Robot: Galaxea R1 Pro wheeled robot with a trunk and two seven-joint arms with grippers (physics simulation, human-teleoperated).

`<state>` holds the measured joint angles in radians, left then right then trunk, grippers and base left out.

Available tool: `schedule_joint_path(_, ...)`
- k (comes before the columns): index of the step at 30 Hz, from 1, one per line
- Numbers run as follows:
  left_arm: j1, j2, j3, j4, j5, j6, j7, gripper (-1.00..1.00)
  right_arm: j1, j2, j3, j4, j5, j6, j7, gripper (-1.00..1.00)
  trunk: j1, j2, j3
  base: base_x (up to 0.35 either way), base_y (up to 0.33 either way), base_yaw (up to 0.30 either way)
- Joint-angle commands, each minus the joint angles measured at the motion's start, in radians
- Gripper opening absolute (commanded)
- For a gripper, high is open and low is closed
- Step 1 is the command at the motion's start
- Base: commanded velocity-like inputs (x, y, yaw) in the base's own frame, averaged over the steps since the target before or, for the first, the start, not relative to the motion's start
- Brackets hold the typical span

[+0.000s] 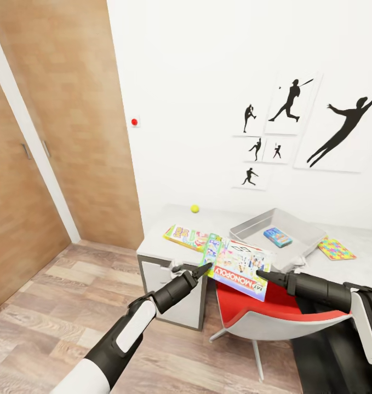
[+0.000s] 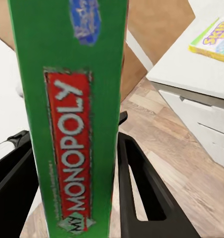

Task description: Put all the toys in the child's room - the three board games (two on the bed and one on the table), the two jigsaw puzzles on the table, and the tennis ball on the table - inside the toy box on the table in the child's room.

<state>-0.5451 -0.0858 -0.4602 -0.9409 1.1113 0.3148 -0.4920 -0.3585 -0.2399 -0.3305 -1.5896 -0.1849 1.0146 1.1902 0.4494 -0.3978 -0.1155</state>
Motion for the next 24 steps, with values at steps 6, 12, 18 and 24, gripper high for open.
schedule_joint_path(6, -0.001, 0.005, 0.001, 0.002, -0.004, 0.054, 0.051, 1.00, -0.004, 0.000, -0.047, -0.001, -0.042, 0.033, 0.004, -1.00, 0.001, -0.002, 0.000, 0.000, 0.000, -0.217)
schedule_joint_path(12, -0.001, 0.009, 0.002, 0.002, -0.006, 0.084, 0.070, 1.00, -0.005, 0.001, -0.089, -0.001, -0.042, 0.033, -0.026, -1.00, 0.001, -0.002, 0.003, 0.000, 0.000, -0.258)
schedule_joint_path(18, 0.000, 0.010, 0.004, 0.002, -0.007, 0.090, 0.077, 1.00, -0.004, 0.003, -0.100, -0.001, -0.045, 0.033, -0.037, -1.00, 0.001, -0.002, 0.006, 0.000, 0.000, -0.271)
schedule_joint_path(24, 0.001, 0.010, 0.003, 0.004, -0.009, 0.091, 0.081, 1.00, -0.001, 0.005, -0.104, -0.005, -0.048, 0.033, -0.040, -1.00, 0.001, -0.002, 0.008, 0.000, 0.000, -0.275)
